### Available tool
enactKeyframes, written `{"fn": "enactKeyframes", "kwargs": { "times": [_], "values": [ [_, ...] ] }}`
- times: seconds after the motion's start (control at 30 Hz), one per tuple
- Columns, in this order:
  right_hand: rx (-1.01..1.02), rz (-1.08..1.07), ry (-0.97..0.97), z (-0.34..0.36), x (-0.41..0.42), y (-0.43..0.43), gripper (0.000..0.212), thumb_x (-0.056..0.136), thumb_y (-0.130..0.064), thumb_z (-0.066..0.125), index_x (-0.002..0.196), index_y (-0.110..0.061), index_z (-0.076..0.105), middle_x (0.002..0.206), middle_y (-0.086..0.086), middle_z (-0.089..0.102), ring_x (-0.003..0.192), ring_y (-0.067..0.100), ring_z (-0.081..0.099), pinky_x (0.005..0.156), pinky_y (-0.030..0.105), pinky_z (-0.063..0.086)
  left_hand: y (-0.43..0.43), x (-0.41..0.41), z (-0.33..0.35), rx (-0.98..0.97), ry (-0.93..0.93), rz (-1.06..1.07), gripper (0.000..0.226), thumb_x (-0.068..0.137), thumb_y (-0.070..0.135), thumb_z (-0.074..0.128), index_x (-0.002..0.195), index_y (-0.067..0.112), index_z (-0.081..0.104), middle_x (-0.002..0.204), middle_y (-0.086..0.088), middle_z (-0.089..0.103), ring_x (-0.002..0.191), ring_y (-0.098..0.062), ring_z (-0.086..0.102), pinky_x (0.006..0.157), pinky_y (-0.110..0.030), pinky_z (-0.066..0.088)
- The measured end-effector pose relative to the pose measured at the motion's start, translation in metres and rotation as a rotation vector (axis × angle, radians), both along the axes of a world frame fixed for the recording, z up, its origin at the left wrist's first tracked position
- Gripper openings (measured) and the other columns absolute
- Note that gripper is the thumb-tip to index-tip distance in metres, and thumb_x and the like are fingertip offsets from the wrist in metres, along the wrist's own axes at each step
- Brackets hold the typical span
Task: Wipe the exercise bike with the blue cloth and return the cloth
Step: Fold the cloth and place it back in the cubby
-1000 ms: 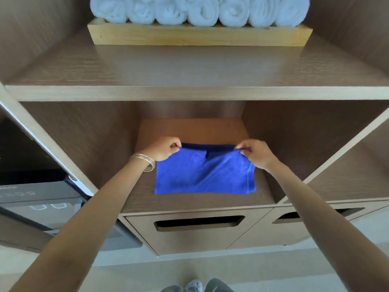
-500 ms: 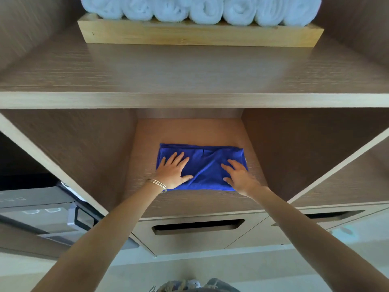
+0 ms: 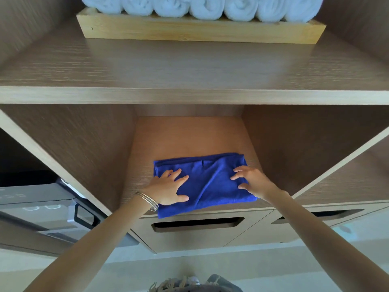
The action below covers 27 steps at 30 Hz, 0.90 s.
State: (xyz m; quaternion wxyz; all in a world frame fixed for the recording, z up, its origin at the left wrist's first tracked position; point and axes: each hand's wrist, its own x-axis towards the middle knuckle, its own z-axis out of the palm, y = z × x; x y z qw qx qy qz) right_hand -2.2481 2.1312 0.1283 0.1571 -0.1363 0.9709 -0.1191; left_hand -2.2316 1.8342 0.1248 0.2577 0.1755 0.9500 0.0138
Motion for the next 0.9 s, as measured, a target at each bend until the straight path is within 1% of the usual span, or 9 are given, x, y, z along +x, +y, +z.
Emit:
{"fn": "enactKeyframes", "kwargs": {
  "times": [0.1, 0.2, 0.3, 0.47, 0.6, 0.67, 0.73, 0.83, 0.9],
  "values": [
    [0.029, -0.055, 0.088, -0.001, -0.005, -0.009, 0.036, 0.090, -0.004, 0.051, 0.119, -0.023, 0.061, 0.147, -0.001, 0.035, 0.122, 0.019, 0.048, 0.094, 0.030, 0.043, 0.005, -0.013, 0.009, 0.074, 0.226, 0.046, 0.039, 0.094, 0.038, 0.046, 0.133, 0.031, 0.048, 0.144, -0.001, 0.041, 0.128, -0.027, 0.039, 0.105, -0.047, 0.033],
    [-0.063, -0.183, 0.171, 0.004, -0.020, -0.027, 0.038, 0.090, 0.001, 0.042, 0.109, -0.022, 0.065, 0.126, 0.001, 0.053, 0.108, 0.020, 0.055, 0.082, 0.034, 0.049, 0.012, -0.037, 0.013, 0.227, 0.365, 0.187, 0.023, 0.094, 0.021, 0.049, 0.113, 0.025, 0.061, 0.122, 0.000, 0.058, 0.114, -0.024, 0.052, 0.092, -0.042, 0.045],
    [-0.181, -0.286, 0.222, 0.018, -0.043, -0.039, 0.031, 0.092, -0.005, 0.043, 0.099, -0.020, 0.070, 0.112, 0.002, 0.063, 0.095, 0.023, 0.061, 0.078, 0.037, 0.051, 0.013, -0.055, 0.010, 0.248, 0.298, 0.237, 0.023, 0.092, 0.022, 0.054, 0.114, 0.018, 0.060, 0.121, -0.004, 0.057, 0.113, -0.025, 0.052, 0.090, -0.038, 0.045],
    [-0.243, -0.168, 0.073, 0.026, -0.068, -0.063, 0.019, 0.092, -0.014, 0.053, 0.098, -0.017, 0.072, 0.110, 0.000, 0.069, 0.102, 0.019, 0.062, 0.091, 0.038, 0.050, 0.006, -0.068, 0.011, 0.231, 0.206, 0.239, 0.028, 0.083, 0.028, 0.067, 0.104, 0.010, 0.063, 0.114, -0.010, 0.058, 0.102, -0.030, 0.056, 0.087, -0.040, 0.048],
    [-0.047, -0.023, 0.023, 0.024, -0.076, -0.086, 0.016, 0.090, -0.019, 0.057, 0.091, -0.013, 0.071, 0.103, 0.005, 0.070, 0.097, 0.024, 0.063, 0.087, 0.041, 0.052, -0.004, -0.071, 0.017, 0.186, 0.085, 0.195, 0.026, 0.081, 0.020, 0.070, 0.103, 0.008, 0.063, 0.106, -0.011, 0.061, 0.099, -0.029, 0.057, 0.089, -0.040, 0.049],
    [0.093, 0.057, 0.038, 0.024, -0.080, -0.094, 0.018, 0.089, -0.021, 0.058, 0.092, -0.009, 0.070, 0.101, 0.008, 0.070, 0.096, 0.026, 0.062, 0.085, 0.043, 0.053, -0.006, -0.071, 0.023, 0.111, 0.052, 0.181, 0.009, 0.081, 0.014, 0.067, 0.087, 0.012, 0.061, 0.090, -0.012, 0.058, 0.084, -0.028, 0.055, 0.080, -0.035, 0.050],
    [0.183, 0.114, 0.044, 0.025, -0.084, -0.097, 0.020, 0.091, -0.022, 0.055, 0.095, -0.007, 0.068, 0.100, 0.009, 0.070, 0.094, 0.026, 0.062, 0.083, 0.040, 0.052, -0.008, -0.074, 0.028, 0.069, 0.028, 0.180, 0.010, 0.081, 0.013, 0.064, 0.076, 0.011, 0.056, 0.078, -0.010, 0.053, 0.073, -0.026, 0.049, 0.068, -0.031, 0.042],
    [0.159, 0.127, 0.094, 0.025, -0.089, -0.099, 0.017, 0.097, -0.024, 0.043, 0.096, -0.013, 0.055, 0.095, 0.006, 0.067, 0.078, 0.022, 0.054, 0.068, 0.032, 0.041, -0.013, -0.078, 0.034, 0.107, 0.018, 0.194, 0.015, 0.087, 0.013, 0.057, 0.075, 0.012, 0.048, 0.076, -0.009, 0.045, 0.072, -0.023, 0.040, 0.061, -0.028, 0.031],
    [0.112, 0.119, 0.165, 0.020, -0.091, -0.101, 0.012, 0.098, -0.022, 0.038, 0.090, -0.016, 0.045, 0.093, 0.008, 0.066, 0.074, 0.023, 0.049, 0.065, 0.030, 0.032, -0.015, -0.079, 0.037, 0.127, 0.063, 0.230, 0.023, 0.092, 0.013, 0.051, 0.071, 0.015, 0.044, 0.072, -0.007, 0.042, 0.068, -0.024, 0.040, 0.055, -0.028, 0.026]
  ]
}}
